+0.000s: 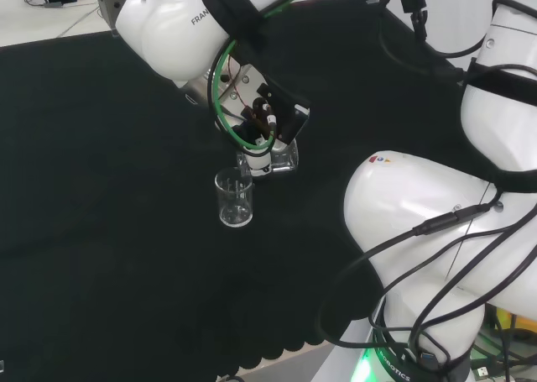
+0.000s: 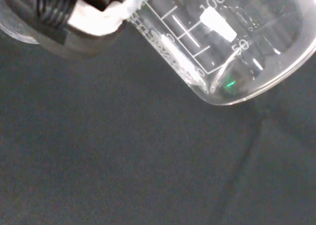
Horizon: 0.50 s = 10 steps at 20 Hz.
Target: Pour the water from the handheld beaker into the one on the table.
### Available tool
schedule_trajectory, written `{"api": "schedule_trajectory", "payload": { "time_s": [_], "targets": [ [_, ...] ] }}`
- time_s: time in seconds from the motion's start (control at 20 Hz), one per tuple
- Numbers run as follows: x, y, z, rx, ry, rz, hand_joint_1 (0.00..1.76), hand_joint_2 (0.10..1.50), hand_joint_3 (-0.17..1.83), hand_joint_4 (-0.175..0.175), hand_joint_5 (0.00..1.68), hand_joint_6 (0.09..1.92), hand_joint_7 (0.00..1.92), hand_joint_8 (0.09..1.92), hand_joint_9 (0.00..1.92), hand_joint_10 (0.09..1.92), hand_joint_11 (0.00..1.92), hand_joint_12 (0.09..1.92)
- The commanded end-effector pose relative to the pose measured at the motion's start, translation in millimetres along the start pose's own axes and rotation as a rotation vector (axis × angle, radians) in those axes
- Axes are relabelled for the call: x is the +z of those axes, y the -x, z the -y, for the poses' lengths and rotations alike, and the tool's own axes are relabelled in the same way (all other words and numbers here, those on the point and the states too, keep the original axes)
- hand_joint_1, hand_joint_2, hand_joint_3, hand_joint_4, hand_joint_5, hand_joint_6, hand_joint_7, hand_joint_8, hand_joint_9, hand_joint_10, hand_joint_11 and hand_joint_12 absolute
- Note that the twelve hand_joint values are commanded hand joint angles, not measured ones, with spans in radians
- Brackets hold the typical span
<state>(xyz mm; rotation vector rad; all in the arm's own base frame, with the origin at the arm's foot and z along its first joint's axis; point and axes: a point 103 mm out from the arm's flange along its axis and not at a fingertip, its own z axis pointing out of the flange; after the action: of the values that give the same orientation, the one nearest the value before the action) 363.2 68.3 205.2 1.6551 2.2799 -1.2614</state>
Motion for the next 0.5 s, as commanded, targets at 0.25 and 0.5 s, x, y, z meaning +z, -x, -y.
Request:
{"api": "schedule_trajectory", "payload": {
  "time_s": [0.25, 0.5],
  "targets": [
    [-6.1, -3.7, -1.1, 0.008, -0.026, 0.03, 1.44, 1.0, -0.17, -0.175, 1.46, 0.09, 1.41, 0.39, 1.64, 0.09, 1.41, 0.64],
    [-11.4, -6.3, -1.7, 0.013, -0.035, 0.055, 1.44, 1.0, -0.17, -0.175, 1.46, 0.09, 1.41, 0.39, 1.64, 0.09, 1.41, 0.64]
  ]
}}
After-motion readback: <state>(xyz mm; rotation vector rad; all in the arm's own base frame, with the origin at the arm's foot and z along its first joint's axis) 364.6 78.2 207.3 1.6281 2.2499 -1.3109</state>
